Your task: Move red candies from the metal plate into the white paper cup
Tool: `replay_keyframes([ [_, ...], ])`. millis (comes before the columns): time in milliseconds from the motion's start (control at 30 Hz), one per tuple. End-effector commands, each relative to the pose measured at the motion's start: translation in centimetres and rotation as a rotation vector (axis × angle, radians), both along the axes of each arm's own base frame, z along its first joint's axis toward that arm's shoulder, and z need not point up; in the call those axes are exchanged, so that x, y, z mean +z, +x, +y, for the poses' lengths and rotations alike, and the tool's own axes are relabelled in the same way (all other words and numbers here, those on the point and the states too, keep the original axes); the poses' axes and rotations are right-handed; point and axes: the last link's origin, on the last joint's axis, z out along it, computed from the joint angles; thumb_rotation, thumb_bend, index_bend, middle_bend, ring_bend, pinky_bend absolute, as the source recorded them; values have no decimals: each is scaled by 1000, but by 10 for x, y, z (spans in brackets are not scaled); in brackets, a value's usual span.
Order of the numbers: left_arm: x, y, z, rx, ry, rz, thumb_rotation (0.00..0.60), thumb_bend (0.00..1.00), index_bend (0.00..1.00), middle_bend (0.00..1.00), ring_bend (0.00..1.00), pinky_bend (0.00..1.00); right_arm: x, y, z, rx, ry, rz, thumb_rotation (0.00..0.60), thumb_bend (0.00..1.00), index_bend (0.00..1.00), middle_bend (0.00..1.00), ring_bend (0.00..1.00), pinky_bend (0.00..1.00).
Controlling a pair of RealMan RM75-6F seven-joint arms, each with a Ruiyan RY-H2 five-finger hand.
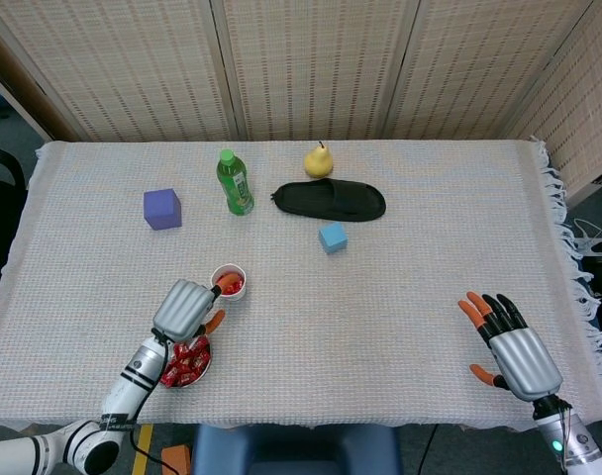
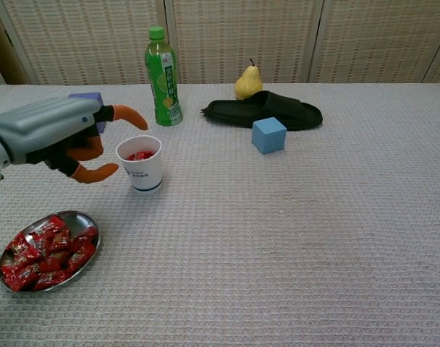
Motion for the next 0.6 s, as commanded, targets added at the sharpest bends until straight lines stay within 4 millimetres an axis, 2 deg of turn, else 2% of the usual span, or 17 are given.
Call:
replay_keyframes([
  [33,10,-29,-34,46,-54,-13,600,411,219,1000,1000,1000,-1,1,1,7,3,1,600,96,0,0,0,0],
  [267,3,-59,-64,83,-121,63,600,410,224,1000,1000,1000,-4,4,5,25,16,2,600,96,0,0,0,0],
  [600,-14,-75,-71,117,-160,163,600,394,191,1000,1000,1000,-4,5,7,33,21,3,600,96,0,0,0,0],
])
